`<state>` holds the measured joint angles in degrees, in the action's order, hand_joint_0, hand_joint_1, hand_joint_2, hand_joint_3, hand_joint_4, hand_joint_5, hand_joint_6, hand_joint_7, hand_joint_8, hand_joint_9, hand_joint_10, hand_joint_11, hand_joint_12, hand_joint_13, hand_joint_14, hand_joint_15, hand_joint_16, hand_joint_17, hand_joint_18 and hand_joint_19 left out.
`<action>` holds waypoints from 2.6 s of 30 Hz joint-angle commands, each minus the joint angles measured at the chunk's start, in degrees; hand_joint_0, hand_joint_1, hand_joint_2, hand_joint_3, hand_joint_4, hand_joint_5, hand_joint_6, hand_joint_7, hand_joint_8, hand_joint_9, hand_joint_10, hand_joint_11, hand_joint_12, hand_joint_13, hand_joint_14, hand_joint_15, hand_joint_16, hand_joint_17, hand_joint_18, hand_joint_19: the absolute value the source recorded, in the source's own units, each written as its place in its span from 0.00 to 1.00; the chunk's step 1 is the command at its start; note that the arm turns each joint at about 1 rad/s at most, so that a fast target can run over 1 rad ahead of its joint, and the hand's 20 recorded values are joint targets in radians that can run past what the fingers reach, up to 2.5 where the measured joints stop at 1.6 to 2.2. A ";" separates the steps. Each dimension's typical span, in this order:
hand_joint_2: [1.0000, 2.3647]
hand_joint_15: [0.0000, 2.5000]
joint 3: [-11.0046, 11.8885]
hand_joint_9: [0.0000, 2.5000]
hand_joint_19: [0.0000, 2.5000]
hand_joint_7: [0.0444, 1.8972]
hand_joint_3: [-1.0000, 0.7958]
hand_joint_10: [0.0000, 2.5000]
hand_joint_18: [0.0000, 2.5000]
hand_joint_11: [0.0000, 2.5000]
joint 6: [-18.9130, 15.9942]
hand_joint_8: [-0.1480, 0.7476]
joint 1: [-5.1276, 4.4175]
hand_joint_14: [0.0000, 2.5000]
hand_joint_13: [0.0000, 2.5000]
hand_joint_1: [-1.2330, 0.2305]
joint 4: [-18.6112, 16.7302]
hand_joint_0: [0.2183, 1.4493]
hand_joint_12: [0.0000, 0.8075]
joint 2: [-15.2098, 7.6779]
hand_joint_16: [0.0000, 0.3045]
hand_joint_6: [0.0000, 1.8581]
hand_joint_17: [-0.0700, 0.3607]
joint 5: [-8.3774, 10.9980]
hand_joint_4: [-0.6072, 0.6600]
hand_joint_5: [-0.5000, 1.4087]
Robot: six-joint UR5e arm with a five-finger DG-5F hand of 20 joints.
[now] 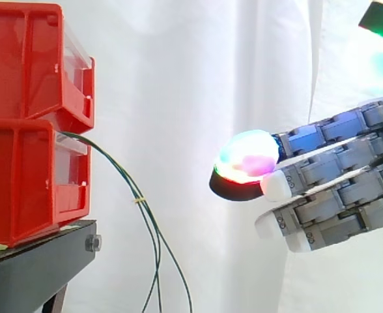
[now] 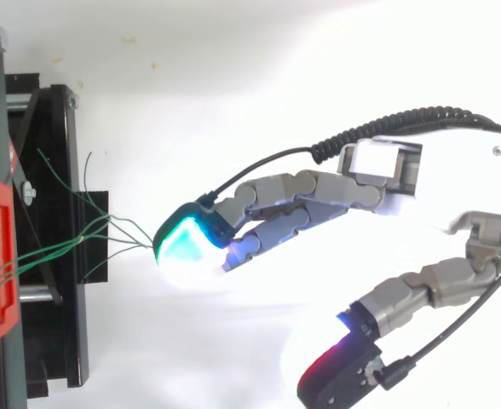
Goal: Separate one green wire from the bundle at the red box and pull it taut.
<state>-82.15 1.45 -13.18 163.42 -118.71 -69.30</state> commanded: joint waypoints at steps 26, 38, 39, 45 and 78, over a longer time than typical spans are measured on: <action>0.00 0.04 -0.02 0.18 0.01 0.35 0.28 0.00 0.09 0.04 4.96 0.43 1.14 0.00 0.17 0.20 -7.06 0.27 0.42 -2.49 0.13 0.27 0.37 5.67 0.64 0.14; 0.00 0.05 0.06 0.19 0.02 0.35 0.28 0.00 0.10 0.04 6.37 0.45 2.19 0.00 0.18 0.22 -11.90 0.25 0.42 -6.71 0.13 0.27 0.37 5.76 0.65 0.14; 0.00 0.05 -0.02 0.20 0.01 0.35 0.28 0.00 0.11 0.04 6.37 0.45 2.28 0.00 0.18 0.22 -12.25 0.25 0.42 -6.80 0.13 0.27 0.37 5.76 0.65 0.14; 0.00 0.05 0.06 0.20 0.02 0.35 0.28 0.00 0.11 0.05 6.63 0.45 2.37 0.00 0.19 0.24 -16.29 0.25 0.43 -8.73 0.13 0.27 0.38 5.84 0.66 0.15; 0.00 0.09 10.43 0.27 0.07 0.43 0.28 0.00 0.18 0.07 7.95 0.48 2.28 0.00 0.26 0.41 -19.19 0.28 0.42 -18.84 0.13 0.27 0.38 -2.15 0.73 0.19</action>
<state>-71.89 8.85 -10.84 144.27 -137.53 -71.27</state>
